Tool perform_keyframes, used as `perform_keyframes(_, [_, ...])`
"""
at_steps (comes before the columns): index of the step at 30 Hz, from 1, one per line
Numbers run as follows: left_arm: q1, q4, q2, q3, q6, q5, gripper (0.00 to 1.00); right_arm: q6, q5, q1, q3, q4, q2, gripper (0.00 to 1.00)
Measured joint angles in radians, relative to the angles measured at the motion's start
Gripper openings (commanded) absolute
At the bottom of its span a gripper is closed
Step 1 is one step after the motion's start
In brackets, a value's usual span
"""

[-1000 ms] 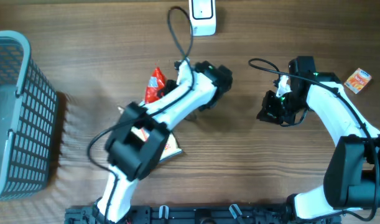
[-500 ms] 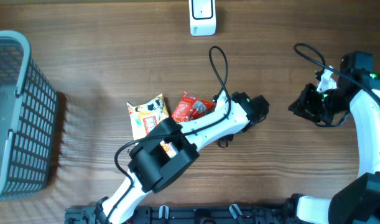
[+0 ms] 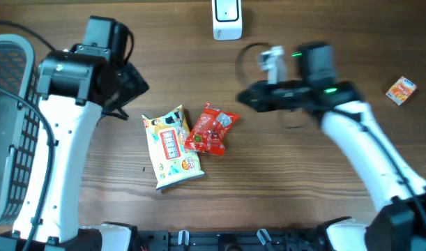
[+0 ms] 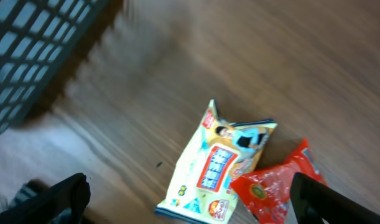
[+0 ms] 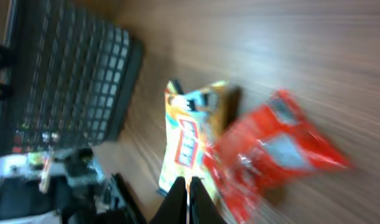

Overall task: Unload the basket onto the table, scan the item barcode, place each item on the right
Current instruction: 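Grasp the red candy bag with the right gripper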

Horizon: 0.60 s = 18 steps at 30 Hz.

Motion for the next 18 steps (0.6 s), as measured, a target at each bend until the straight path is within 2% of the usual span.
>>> perform_keyframes(1, [0.011, -0.003, 0.000, -0.014, 0.000, 0.011, 1.00, 0.069, 0.066, 0.107, 0.000, 0.036, 0.022, 0.04])
perform_keyframes(2, [0.011, -0.006, 0.000, -0.023, 0.000, 0.015, 1.00, 0.116, 0.115, 0.153, -0.001, 0.060, 0.038, 0.04])
perform_keyframes(5, [0.011, -0.006, 0.001, -0.058, 0.000, 0.030, 1.00, 0.245, 0.215, 0.232, -0.001, 0.132, 0.156, 0.04])
perform_keyframes(9, [0.011, -0.001, 0.002, -0.087, 0.000, 0.037, 1.00, 0.290, 0.248, 0.224, -0.002, 0.129, 0.328, 0.04])
perform_keyframes(11, [0.011, -0.001, 0.002, -0.087, 0.000, 0.037, 1.00, 0.297, 0.251, 0.217, -0.003, 0.060, 0.389, 0.04])
perform_keyframes(14, [0.011, 0.000, 0.002, -0.087, 0.000, 0.037, 1.00, 0.281, 0.254, 0.182, 0.004, -0.048, 0.393, 0.04])
perform_keyframes(17, [0.011, 0.007, 0.002, -0.088, 0.000, 0.052, 1.00, 0.200, 0.270, 0.053, 0.014, -0.260, 0.352, 0.04])
perform_keyframes(18, [0.011, 0.016, 0.002, -0.088, 0.000, 0.065, 1.00, 0.159, 0.277, 0.009, 0.015, -0.276, 0.316, 0.07])
